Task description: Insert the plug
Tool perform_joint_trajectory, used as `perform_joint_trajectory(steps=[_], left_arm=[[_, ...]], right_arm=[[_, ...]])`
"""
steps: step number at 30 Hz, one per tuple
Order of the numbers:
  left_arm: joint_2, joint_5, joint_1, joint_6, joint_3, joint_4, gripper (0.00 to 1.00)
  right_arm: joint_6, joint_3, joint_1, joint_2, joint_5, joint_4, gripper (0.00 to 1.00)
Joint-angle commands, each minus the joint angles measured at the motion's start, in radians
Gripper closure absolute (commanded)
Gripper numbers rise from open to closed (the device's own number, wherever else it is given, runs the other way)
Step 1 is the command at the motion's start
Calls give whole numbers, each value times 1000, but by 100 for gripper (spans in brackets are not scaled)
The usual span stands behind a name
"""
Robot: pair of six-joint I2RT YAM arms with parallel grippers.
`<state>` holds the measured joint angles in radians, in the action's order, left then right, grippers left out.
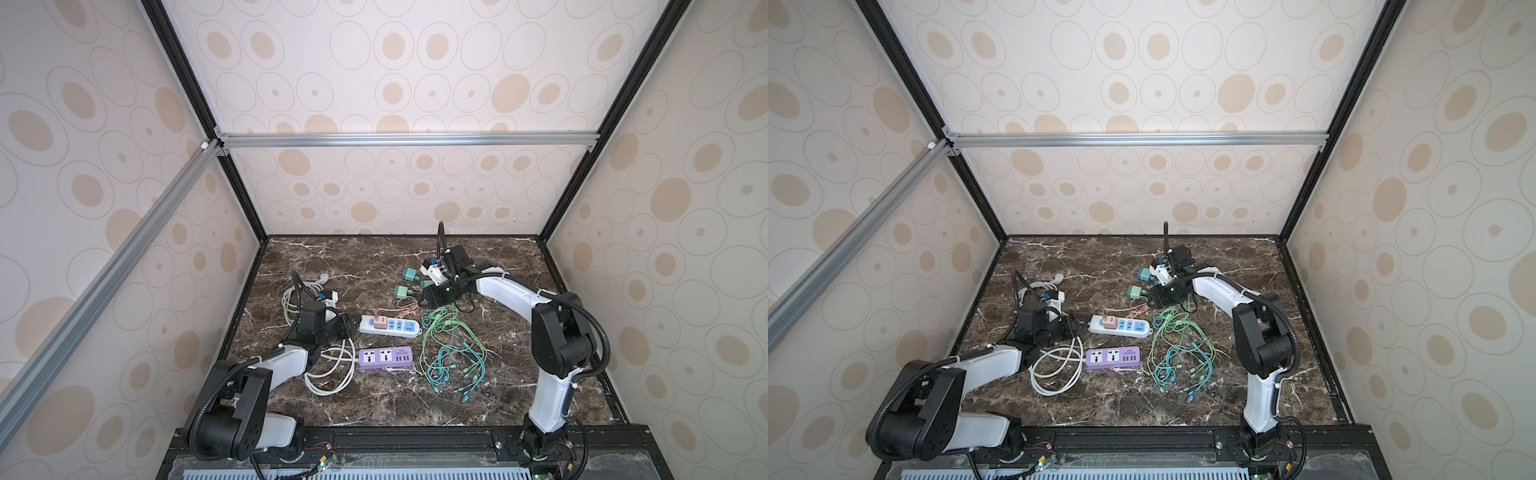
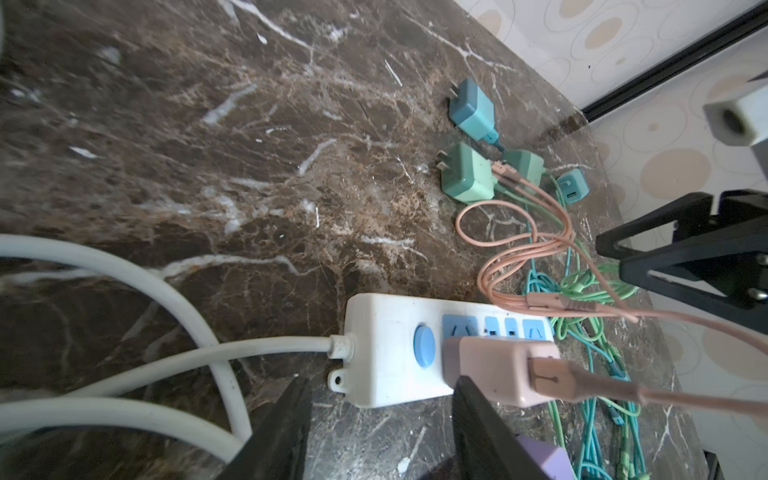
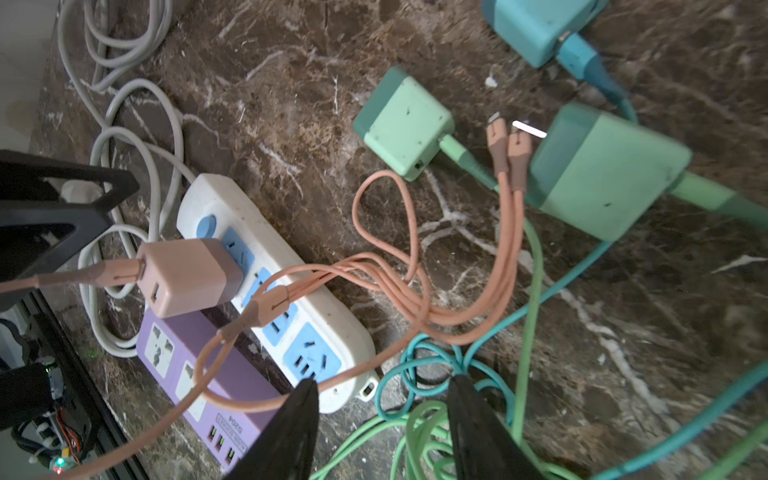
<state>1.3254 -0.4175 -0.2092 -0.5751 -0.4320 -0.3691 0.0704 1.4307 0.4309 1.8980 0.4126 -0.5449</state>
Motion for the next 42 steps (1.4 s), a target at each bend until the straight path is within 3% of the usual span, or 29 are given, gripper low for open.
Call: perform_joint_trajectory(steps=[1, 7, 14, 20, 24, 30, 37, 42], left_arm=[[-76, 57, 2, 37, -43, 81, 41], [-188, 105, 2, 68, -52, 180, 34], [-256, 126, 2, 81, -58, 233, 33], [-277, 131, 2, 95, -71, 254, 33], [-281, 134, 2, 101, -70, 257, 33], [-279, 136, 2, 103, -60, 248, 33], [-285, 143, 2, 107, -61, 242, 33], [-288, 147, 2, 97, -56, 224, 33]], right_arm=[[56, 38, -3, 25, -23, 41, 49], [90, 120, -3, 112, -140, 40, 49], [105, 151, -6, 186, -134, 21, 50], [106, 155, -6, 208, -121, 14, 60], [105, 142, -5, 188, -97, 39, 77], [78, 141, 8, 127, -79, 38, 93], [43, 162, 43, 40, -79, 34, 97], [9, 269, 76, 86, -62, 32, 97]])
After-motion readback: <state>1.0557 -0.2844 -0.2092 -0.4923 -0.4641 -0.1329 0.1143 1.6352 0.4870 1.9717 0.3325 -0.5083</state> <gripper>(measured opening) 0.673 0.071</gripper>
